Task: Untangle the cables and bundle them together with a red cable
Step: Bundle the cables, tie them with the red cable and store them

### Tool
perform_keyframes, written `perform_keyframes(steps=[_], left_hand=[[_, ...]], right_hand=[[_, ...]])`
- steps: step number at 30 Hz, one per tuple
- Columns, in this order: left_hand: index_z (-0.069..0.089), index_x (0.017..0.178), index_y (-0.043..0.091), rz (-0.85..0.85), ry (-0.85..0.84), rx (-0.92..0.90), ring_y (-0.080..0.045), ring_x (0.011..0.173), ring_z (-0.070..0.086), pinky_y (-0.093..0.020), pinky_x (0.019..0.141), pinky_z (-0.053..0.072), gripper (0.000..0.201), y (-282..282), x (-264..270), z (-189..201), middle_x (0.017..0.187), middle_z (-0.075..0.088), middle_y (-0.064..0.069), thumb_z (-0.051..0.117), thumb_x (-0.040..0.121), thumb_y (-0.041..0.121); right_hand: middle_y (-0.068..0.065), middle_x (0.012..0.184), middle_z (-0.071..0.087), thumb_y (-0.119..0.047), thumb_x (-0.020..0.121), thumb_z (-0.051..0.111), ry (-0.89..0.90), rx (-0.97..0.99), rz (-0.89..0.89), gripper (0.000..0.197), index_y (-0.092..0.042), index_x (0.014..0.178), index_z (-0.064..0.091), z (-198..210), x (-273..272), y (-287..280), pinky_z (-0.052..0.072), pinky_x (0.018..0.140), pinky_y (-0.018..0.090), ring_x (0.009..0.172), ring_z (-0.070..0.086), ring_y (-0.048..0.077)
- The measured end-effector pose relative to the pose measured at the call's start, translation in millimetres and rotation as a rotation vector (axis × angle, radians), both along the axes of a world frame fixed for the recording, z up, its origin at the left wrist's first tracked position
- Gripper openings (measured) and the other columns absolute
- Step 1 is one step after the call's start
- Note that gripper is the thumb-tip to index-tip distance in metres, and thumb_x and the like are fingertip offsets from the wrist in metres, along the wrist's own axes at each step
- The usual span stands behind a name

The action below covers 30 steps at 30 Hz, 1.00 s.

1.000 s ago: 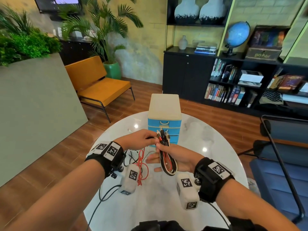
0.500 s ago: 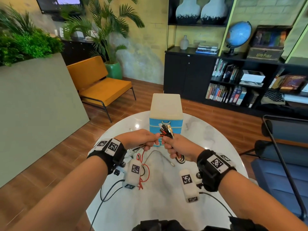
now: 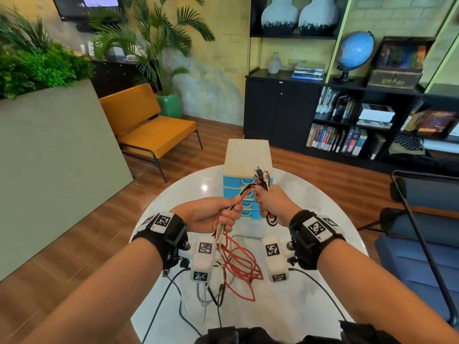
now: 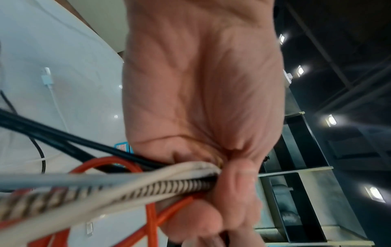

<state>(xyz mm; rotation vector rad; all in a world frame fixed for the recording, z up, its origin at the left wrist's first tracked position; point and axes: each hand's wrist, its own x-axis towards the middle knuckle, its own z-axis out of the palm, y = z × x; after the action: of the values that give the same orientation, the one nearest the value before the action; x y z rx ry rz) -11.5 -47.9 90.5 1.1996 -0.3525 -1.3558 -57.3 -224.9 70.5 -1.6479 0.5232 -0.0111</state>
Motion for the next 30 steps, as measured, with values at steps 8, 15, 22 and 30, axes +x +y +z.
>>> perform_keyframes(steps=[8, 15, 22, 30], left_hand=[[0.043, 0.079, 0.018, 0.033, -0.426, 0.123, -0.004, 0.047, 0.027, -0.015, 0.049, 0.028, 0.033, -22.8, -22.9, -10.7, 0.06, 0.033, 0.007, 0.031, 0.102, 0.038], [0.043, 0.083, 0.015, 0.14, -0.789, 0.238, -0.007, 0.053, 0.033, -0.019, 0.05, 0.032, 0.027, -46.4, -39.2, -16.9, 0.065, 0.039, 0.003, 0.032, 0.103, 0.031], [0.052, 0.118, 0.003, -0.032, -1.288, 0.453, -0.027, 0.094, 0.059, -0.024, 0.073, 0.039, 0.029, -57.2, -38.4, -11.8, 0.111, 0.061, -0.018, 0.032, 0.101, 0.016], [0.061, 0.077, 0.012, -0.201, -0.84, 0.342, -0.012, 0.06, 0.064, -0.02, 0.068, 0.054, 0.03, -39.3, -26.5, -2.7, 0.068, 0.068, -0.004, 0.051, 0.096, 0.032]], right_hand=[[0.0, 0.056, 0.032, -0.017, 0.1, 0.039, 0.011, 0.287, -0.031, 0.024, -0.012, 0.079, 0.05, 1.9, 2.5, 2.0, 0.031, 0.042, 0.022, 0.044, 0.032, 0.011], [0.013, 0.126, 0.066, -0.045, 0.099, 0.047, -0.097, 0.546, 0.067, 0.039, -0.023, 0.131, 0.054, -2.4, 1.6, 0.2, 0.045, 0.106, 0.047, 0.116, 0.063, 0.032], [0.011, 0.116, 0.071, -0.025, 0.088, 0.071, -0.073, 0.318, 0.165, 0.033, -0.018, 0.12, 0.065, -12.9, -1.3, 5.4, 0.043, 0.104, 0.056, 0.113, 0.065, 0.034], [0.002, 0.068, 0.056, -0.035, 0.1, 0.052, -0.142, 0.202, -0.088, 0.024, -0.013, 0.093, 0.059, -4.3, 2.2, 10.2, 0.055, 0.069, 0.028, 0.063, 0.059, 0.015]])
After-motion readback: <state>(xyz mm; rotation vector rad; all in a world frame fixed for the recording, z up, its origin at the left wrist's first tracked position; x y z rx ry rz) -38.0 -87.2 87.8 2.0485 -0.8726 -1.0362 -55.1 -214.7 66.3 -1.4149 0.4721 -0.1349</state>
